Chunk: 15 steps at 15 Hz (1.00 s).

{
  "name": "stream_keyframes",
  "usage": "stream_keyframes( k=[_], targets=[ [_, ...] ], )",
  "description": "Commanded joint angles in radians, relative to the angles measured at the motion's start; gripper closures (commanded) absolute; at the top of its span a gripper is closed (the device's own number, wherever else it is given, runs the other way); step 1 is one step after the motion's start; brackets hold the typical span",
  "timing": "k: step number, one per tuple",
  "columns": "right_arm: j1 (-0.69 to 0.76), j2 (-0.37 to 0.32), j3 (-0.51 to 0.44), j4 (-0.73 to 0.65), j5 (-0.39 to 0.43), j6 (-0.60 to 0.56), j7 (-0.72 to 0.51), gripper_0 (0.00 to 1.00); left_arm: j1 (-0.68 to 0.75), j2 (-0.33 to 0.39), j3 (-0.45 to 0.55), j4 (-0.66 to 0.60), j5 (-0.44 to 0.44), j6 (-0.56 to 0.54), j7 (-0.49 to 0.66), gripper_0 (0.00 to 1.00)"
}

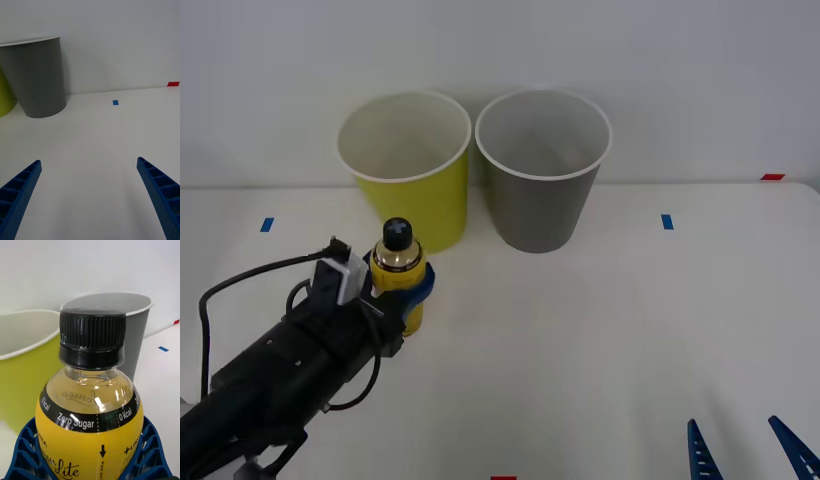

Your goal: Put cans in the gray bin and PET bottles in the light green bin.

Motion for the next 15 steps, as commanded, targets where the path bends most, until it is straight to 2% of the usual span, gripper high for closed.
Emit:
stream_keyframes(
  k=[1, 3, 6, 9, 12, 15],
  targets=[
    [0.0, 0.0, 0.0, 0.0, 0.0, 0.0, 0.0, 0.12, 0.013, -0.005, 0.079, -0.12, 0.035, 0.135, -0.002, 1.0],
    [0.0, 0.0, 0.0, 0.0, 0.0, 0.0, 0.0, 0.12, 0.021, -0.008, 0.122, -0.166, 0.066, 0.188, -0.008, 1.0],
    [0.0, 0.0, 0.0, 0.0, 0.0, 0.0, 0.0, 0.12, 0.019, -0.025, 0.185, -0.182, 0.097, 0.188, -0.013, 1.0],
    [0.0, 0.0, 0.0, 0.0, 0.0, 0.0, 0.0, 0.12, 0.018, -0.046, 0.265, -0.211, 0.19, 0.189, -0.037, 1.0],
    [0.0, 0.0, 0.0, 0.0, 0.0, 0.0, 0.0, 0.12, -0.011, -0.074, 0.362, -0.272, 0.319, 0.332, -0.116, 1.0],
    [0.0, 0.0, 0.0, 0.0, 0.0, 0.0, 0.0, 0.12, -0.093, -0.13, 0.469, -0.272, 0.472, 0.493, -0.237, 1.0]
  ],
)
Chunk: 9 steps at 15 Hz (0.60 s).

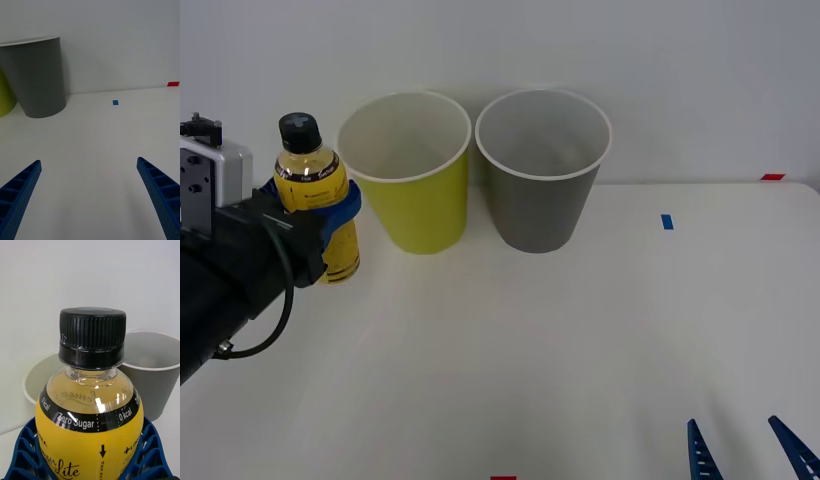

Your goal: Put cans in the gray bin and PET bottles in the light green bin.

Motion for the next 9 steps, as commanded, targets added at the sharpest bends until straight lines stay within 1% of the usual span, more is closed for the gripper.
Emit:
stream_keyframes(
  k=[1, 4, 5, 7, 9],
  targets=[
    [0.0, 0.0, 0.0, 0.0, 0.0, 0.0, 0.0, 0.12, -0.122, -0.072, 0.104, -0.006, 0.146, 0.181, -0.125, 1.0],
    [0.0, 0.0, 0.0, 0.0, 0.0, 0.0, 0.0, 0.12, -0.273, -0.151, 0.184, 0.004, 0.246, 0.342, -0.211, 1.0],
    [0.0, 0.0, 0.0, 0.0, 0.0, 0.0, 0.0, 0.12, -0.337, -0.175, 0.205, 0.037, 0.272, 0.386, -0.249, 1.0],
    [0.0, 0.0, 0.0, 0.0, 0.0, 0.0, 0.0, 0.12, -0.432, -0.195, 0.202, 0.113, 0.281, 0.402, -0.309, 1.0],
    [0.0, 0.0, 0.0, 0.0, 0.0, 0.0, 0.0, 0.12, -0.533, -0.206, 0.185, 0.196, 0.289, 0.423, -0.316, 1.0]
  ],
)
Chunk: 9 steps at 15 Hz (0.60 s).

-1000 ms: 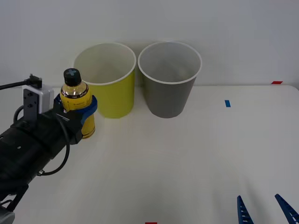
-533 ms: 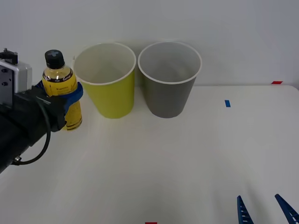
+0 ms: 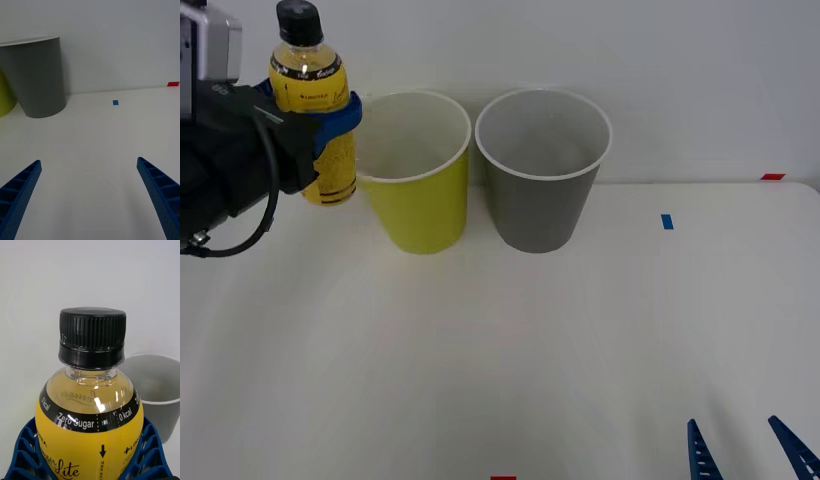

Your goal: Put cans in the gray bin and PET bottles in the light green bin.

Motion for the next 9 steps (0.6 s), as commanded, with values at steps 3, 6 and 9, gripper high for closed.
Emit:
stream_keyframes(
  k=[3, 6, 9],
  targets=[
    [0.0, 0.0, 0.0, 0.0, 0.0, 0.0, 0.0, 0.12, -0.226, -0.02, -0.039, 0.196, 0.001, 0.036, -0.024, 1.0],
    [0.0, 0.0, 0.0, 0.0, 0.0, 0.0, 0.0, 0.12, -0.324, -0.021, -0.056, 0.305, -0.006, 0.034, -0.022, 1.0],
    [0.0, 0.0, 0.0, 0.0, 0.0, 0.0, 0.0, 0.12, -0.416, -0.021, -0.063, 0.423, -0.012, 0.031, -0.024, 1.0]
  ],
)
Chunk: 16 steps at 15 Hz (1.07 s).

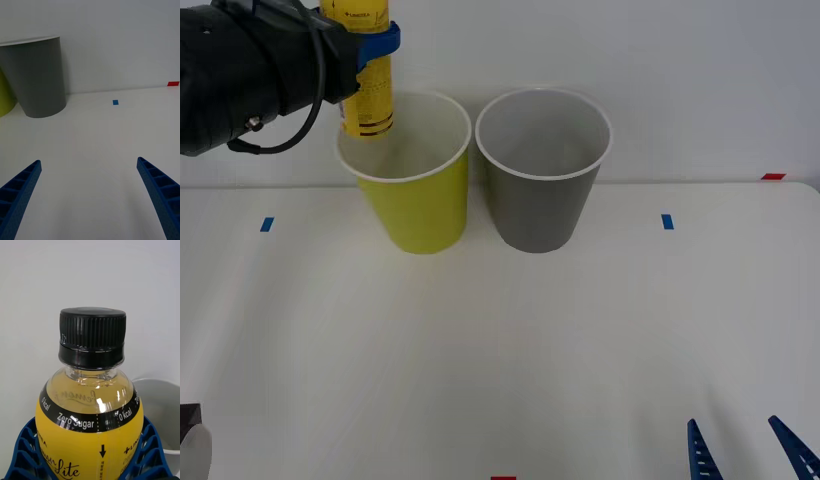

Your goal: Put cans in the gray bin and PET bottles in the light green bin.

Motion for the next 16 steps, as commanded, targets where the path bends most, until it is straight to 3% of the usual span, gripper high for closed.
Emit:
stream_keyframes(
  k=[1, 7, 16],
  targets=[
    [0.0, 0.0, 0.0, 0.0, 0.0, 0.0, 0.0, 0.12, -0.08, 0.0, -0.011, 0.11, -0.009, -0.012, -0.004, 1.0],
    [0.0, 0.0, 0.0, 0.0, 0.0, 0.0, 0.0, 0.12, -0.12, 0.0, -0.116, 0.315, -0.038, -0.242, -0.019, 1.0],
    [0.0, 0.0, 0.0, 0.0, 0.0, 0.0, 0.0, 0.12, -0.118, 0.0, -0.123, 0.332, -0.055, -0.262, -0.021, 1.0]
  ],
)
